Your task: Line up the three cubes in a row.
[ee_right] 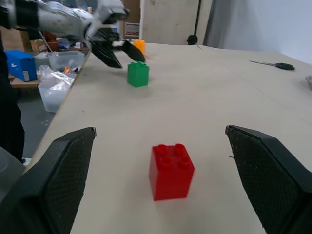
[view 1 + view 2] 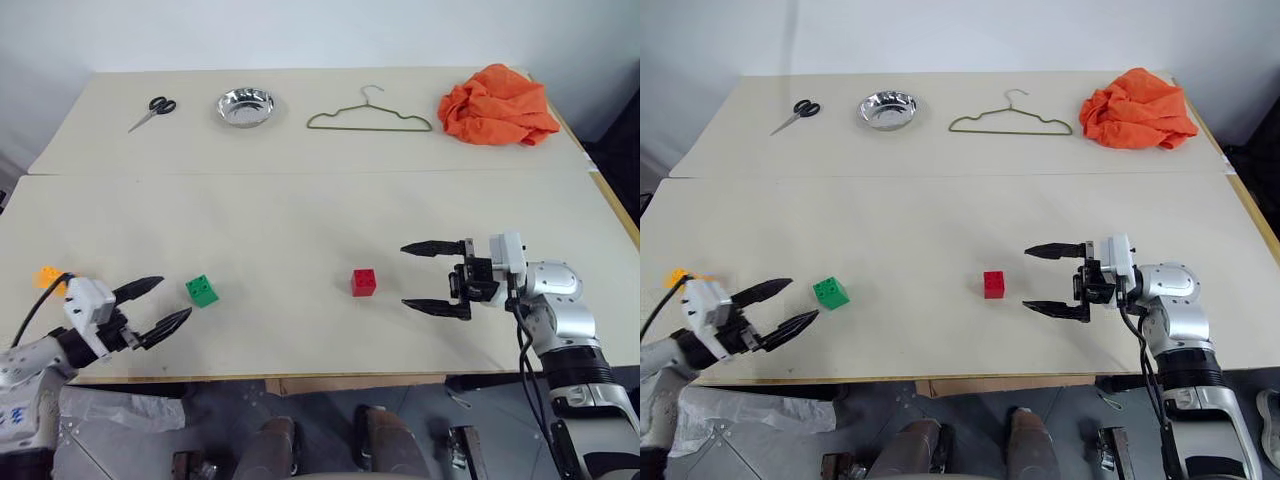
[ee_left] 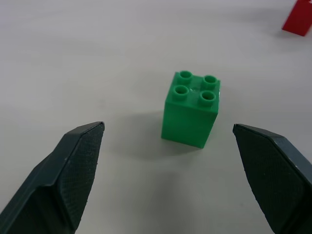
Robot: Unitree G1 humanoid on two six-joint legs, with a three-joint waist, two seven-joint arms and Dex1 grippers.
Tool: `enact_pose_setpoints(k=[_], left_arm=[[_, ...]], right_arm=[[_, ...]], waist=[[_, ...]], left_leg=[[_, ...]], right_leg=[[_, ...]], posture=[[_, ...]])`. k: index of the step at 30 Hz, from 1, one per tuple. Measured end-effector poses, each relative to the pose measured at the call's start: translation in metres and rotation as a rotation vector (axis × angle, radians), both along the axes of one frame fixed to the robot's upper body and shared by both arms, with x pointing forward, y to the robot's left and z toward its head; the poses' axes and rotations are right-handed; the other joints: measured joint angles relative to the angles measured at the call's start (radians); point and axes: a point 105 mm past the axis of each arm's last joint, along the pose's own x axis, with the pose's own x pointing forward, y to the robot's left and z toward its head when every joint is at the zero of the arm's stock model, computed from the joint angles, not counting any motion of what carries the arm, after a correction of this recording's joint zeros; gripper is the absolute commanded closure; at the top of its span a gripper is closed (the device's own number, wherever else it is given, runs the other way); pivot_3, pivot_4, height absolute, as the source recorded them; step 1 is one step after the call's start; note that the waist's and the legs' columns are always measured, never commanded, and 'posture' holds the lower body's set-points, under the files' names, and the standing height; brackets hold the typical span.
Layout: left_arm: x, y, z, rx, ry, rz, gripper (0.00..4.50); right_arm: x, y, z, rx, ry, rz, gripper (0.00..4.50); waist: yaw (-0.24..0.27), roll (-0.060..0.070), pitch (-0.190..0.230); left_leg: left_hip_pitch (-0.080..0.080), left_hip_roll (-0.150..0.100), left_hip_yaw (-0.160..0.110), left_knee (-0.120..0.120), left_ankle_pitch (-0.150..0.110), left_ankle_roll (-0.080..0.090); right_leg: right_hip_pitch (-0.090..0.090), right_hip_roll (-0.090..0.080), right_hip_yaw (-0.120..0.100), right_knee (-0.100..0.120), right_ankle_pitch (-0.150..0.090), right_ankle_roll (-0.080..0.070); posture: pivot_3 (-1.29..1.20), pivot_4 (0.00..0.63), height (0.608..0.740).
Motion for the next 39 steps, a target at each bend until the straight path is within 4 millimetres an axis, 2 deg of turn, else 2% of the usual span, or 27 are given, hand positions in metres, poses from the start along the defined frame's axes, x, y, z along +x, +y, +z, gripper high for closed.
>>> enact_pose_setpoints(k=[7,10,15,18,22,24,29,31,34,39], left_arm=[[0.007,-0.011,-0.003,-0.011,0.016,-0.073,0.0],[0.011,-0.014,-0.003,-0.01,0.012,-0.083,0.6],[0.014,-0.023,-0.001,-0.001,0.004,-0.131,2.09],[0.019,-0.028,0.002,0.002,-0.017,-0.155,2.99],[0.023,-0.038,0.005,0.006,-0.024,-0.211,2.99],[0.028,-0.053,0.016,0.017,-0.051,-0.287,2.99],[0.042,-0.1,0.041,0.068,-0.105,-0.532,2.99],[0.055,-0.128,0.05,0.072,-0.128,-0.632,2.99],[0.064,-0.147,0.043,0.105,-0.105,-0.712,2.99],[0.069,-0.161,0.01,0.106,-0.003,-0.783,2.99]], right_arm=[[-0.012,0.0,-0.003,0.007,0.016,-0.011,0.03],[-0.013,-0.001,-0.001,0.01,0.011,-0.019,0.0],[-0.016,0.001,-0.002,0.008,0.018,-0.021,0.0],[-0.02,-0.006,-0.005,-0.005,0.037,-0.046,0.0],[-0.024,-0.018,-0.005,-0.026,0.056,-0.085,0.0],[-0.026,-0.02,-0.002,-0.02,0.051,-0.092,0.0],[-0.032,-0.027,-0.006,-0.023,0.068,-0.134,0.0],[-0.034,-0.029,-0.006,-0.022,0.057,-0.162,0.0],[-0.038,-0.026,-0.005,-0.029,0.043,-0.175,0.0],[-0.044,-0.026,0.0,-0.014,0.024,-0.219,0.0]], waist=[[0.004,0.0,0.0],[0.004,0.0,0.0],[0.004,0.0,0.0],[0.008,0.0,0.0],[0.009,0.0,0.0],[0.01,0.0,0.0],[0.027,0.0,0.0],[0.033,0.0,0.0],[0.029,0.0,0.0],[0.025,-0.002,0.001]], left_leg=[[0.0,0.0,0.0,0.001,0.0,0.0],[0.0,0.0,0.0,0.001,0.0,0.0],[0.0,0.0,0.0,0.001,0.0,0.0],[0.0,-0.001,-0.001,0.001,0.0,0.0],[0.0,-0.002,0.0,0.001,0.001,0.001],[0.0,-0.001,-0.001,0.001,0.001,0.0],[0.0,-0.003,0.0,0.002,0.001,0.001],[0.0,-0.005,0.001,0.003,0.002,0.002],[0.0,-0.006,0.003,0.002,0.002,0.003],[0.0,-0.005,0.005,0.002,0.003,0.004]], right_leg=[[0.0,-0.001,0.0,0.001,0.0,0.0],[0.0,-0.001,0.0,0.001,0.0,0.0],[0.0,-0.001,0.0,0.001,0.0,0.0],[0.0,-0.001,0.0,0.002,0.0,0.0],[0.001,-0.001,0.0,0.001,0.0,0.001],[0.001,-0.001,0.0,0.002,0.0,0.001],[0.0,-0.001,0.0,0.003,0.0,0.001],[0.001,0.002,-0.004,0.004,0.001,0.002],[0.0,0.002,-0.006,0.004,0.001,0.003],[-0.001,0.003,-0.006,0.004,0.002,0.003]], posture=[[0.0,0.15,0.74],[0.0,0.15,0.74],[0.0,0.15,0.74],[0.0,0.15,0.74],[0.0,0.15,0.74],[0.0,0.15,0.74],[0.0,0.15,0.74],[0.0,0.15,0.74],[0.0,0.15,0.74],[0.0,0.15,0.74]])
